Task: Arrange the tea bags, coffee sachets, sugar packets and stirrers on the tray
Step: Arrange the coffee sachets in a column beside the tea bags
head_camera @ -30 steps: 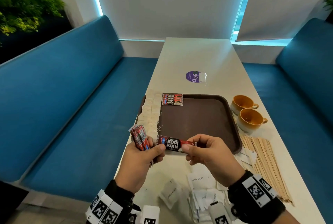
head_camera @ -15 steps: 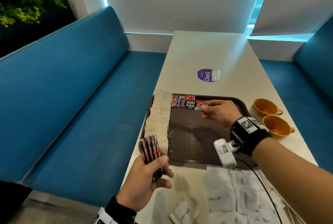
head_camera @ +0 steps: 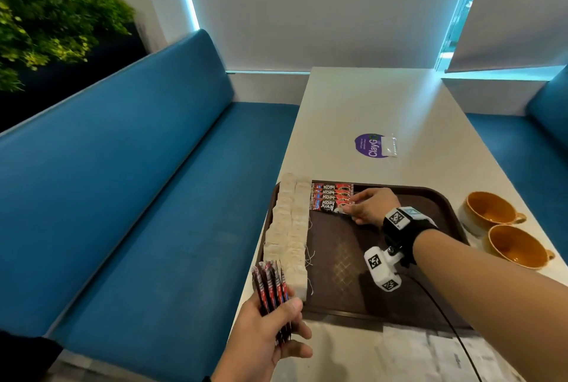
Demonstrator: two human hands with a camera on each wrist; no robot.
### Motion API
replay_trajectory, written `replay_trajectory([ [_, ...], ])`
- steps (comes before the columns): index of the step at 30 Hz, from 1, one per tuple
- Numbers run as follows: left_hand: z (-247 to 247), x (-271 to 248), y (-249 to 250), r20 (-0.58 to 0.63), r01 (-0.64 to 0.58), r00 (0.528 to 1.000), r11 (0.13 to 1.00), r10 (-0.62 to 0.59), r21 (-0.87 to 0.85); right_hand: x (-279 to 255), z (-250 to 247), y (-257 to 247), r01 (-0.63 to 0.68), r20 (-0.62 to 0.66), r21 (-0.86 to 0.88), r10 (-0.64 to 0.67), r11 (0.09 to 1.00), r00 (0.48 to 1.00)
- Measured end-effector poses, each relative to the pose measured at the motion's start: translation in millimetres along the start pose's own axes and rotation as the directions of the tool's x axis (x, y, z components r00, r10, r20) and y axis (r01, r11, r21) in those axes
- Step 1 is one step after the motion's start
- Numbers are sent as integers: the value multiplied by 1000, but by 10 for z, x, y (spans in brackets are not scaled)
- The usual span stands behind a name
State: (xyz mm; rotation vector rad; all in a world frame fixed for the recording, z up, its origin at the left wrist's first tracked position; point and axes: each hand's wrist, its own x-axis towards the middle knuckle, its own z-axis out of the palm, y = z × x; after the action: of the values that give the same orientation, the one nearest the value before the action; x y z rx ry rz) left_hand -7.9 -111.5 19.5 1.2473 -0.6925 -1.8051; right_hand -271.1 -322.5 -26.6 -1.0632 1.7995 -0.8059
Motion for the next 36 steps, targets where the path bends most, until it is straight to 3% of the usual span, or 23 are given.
replay_trajectory([
  [17,14,28,-46,-8,-8,1000,1000,9,14,-62,26,-156,-21,-45,-162,14,987,999],
  [36,40,10,-33,-37,11,999,1000,-11,13,-128,72,-121,-10,-68,-165,-1,986,998],
])
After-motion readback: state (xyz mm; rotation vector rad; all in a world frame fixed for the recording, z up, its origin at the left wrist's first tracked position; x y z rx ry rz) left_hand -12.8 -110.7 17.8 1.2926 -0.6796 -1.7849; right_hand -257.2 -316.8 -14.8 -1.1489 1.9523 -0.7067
